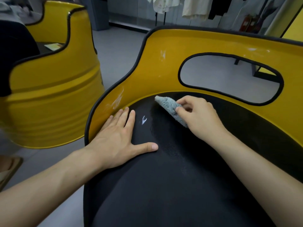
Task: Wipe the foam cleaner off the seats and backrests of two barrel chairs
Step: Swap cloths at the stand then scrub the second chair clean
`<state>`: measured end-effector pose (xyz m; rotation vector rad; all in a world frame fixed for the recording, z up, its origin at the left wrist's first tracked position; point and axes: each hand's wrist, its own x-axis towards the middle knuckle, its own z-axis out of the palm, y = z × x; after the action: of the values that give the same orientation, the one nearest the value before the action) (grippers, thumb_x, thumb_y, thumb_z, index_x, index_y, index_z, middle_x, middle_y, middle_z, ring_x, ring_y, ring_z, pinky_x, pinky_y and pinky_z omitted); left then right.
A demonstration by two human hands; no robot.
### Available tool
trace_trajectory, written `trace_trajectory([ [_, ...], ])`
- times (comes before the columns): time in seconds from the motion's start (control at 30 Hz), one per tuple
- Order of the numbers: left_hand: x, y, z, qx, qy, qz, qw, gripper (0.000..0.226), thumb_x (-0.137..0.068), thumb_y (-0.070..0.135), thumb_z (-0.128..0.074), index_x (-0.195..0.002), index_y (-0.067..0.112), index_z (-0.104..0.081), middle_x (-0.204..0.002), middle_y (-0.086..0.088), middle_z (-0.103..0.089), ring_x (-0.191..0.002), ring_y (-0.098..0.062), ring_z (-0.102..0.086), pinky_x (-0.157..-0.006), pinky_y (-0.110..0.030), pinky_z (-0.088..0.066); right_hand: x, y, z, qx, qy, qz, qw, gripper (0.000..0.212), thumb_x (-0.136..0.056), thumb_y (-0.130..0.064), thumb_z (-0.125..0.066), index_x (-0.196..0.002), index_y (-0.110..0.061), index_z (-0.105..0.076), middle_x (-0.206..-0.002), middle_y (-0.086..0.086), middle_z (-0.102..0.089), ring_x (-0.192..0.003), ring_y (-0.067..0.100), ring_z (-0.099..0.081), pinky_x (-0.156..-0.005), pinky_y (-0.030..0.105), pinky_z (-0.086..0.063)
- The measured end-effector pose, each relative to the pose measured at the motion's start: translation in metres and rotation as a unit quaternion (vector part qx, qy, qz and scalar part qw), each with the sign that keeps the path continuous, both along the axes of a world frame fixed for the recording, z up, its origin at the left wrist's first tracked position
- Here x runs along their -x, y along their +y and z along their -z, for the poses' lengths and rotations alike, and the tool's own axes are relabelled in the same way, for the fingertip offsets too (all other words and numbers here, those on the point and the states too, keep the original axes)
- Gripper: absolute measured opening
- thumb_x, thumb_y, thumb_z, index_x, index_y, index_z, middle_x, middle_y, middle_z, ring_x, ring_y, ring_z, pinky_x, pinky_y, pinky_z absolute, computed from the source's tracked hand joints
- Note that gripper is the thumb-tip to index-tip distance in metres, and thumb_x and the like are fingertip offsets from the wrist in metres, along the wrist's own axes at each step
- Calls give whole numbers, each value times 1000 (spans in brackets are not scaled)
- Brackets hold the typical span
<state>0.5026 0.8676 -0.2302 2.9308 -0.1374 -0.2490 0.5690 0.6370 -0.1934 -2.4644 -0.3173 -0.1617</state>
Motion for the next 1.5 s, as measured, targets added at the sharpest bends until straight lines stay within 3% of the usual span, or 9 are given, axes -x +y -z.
trace_trajectory([
  [0.07,0,0,0,6,1,-1,1000,140,-52,108,-9,-160,23,19,-168,0,23,-154,-13,21,-126,-35,9,4,-3,-3,-142,89,3,986,6,-97,-27,-64,-98,-31,-67,-83,-13,-74,-78,3,-69,-67,25,-51],
  [0.13,0,1,1,9,0,0,1000,140,-53,108,-10,-160,23,20,-168,1,23,-154,-13,22,-126,-36,9,10,-8,1,-145,115,8,983,7,-95,-23,-64,-97,-30,-65,-83,-10,-74,-76,8,-70,-68,29,-54],
  [0.2,0,1,1,10,-1,0,1000,139,-53,108,-10,-160,23,20,-168,1,23,-153,-13,22,-126,-36,9,13,-16,6,-37,47,21,998,20,-96,-23,-63,-109,-37,-58,-101,-12,-70,-87,8,-67,-78,37,-58],
  [0.3,0,0,0,4,-1,0,1000,139,-53,108,-9,-160,24,20,-168,0,23,-153,-13,22,-125,-35,9,17,-22,8,202,-99,-35,974,60,-99,-16,-54,-149,-43,-37,-155,-12,-40,-139,14,-40,-112,42,-42],
  [0.37,0,0,0,1,0,-1,1000,139,-53,108,-8,-160,24,20,-168,1,24,-153,-13,22,-125,-34,9,16,-20,9,284,-76,-105,950,62,-102,-12,-41,-157,-38,-25,-167,-15,-13,-154,13,-4,-121,35,-14],
  [0.47,-1,0,1,-1,-3,-1,1000,139,-52,108,-7,-160,24,21,-168,1,24,-153,-12,22,-125,-34,10,13,-22,14,303,42,-171,936,63,-106,-12,-25,-161,-32,-1,-167,-15,3,-152,3,11,-121,24,4],
  [0.6,-1,0,3,0,-2,-2,1000,139,-53,108,-7,-159,24,21,-168,2,25,-153,-11,23,-126,-35,9,1,-26,13,290,78,-194,934,58,-108,-22,-20,-160,-32,5,-166,-15,8,-150,-1,11,-123,26,7],
  [0.83,-1,0,0,-4,10,-4,1000,140,-50,109,-5,-159,26,23,-166,5,28,-151,-8,26,-126,-34,8,-76,4,21,284,75,-99,951,60,-106,-28,-21,-162,-19,1,-169,2,0,-155,23,2,-125,49,-1],
  [1.5,24,6,-10,8,52,30,998,145,-54,108,-26,-157,20,26,-164,3,32,-148,-7,33,-123,-32,13,70,36,8,337,54,-249,906,63,-106,-52,-11,-161,-26,6,-169,-6,4,-154,12,7,-125,36,6],
])
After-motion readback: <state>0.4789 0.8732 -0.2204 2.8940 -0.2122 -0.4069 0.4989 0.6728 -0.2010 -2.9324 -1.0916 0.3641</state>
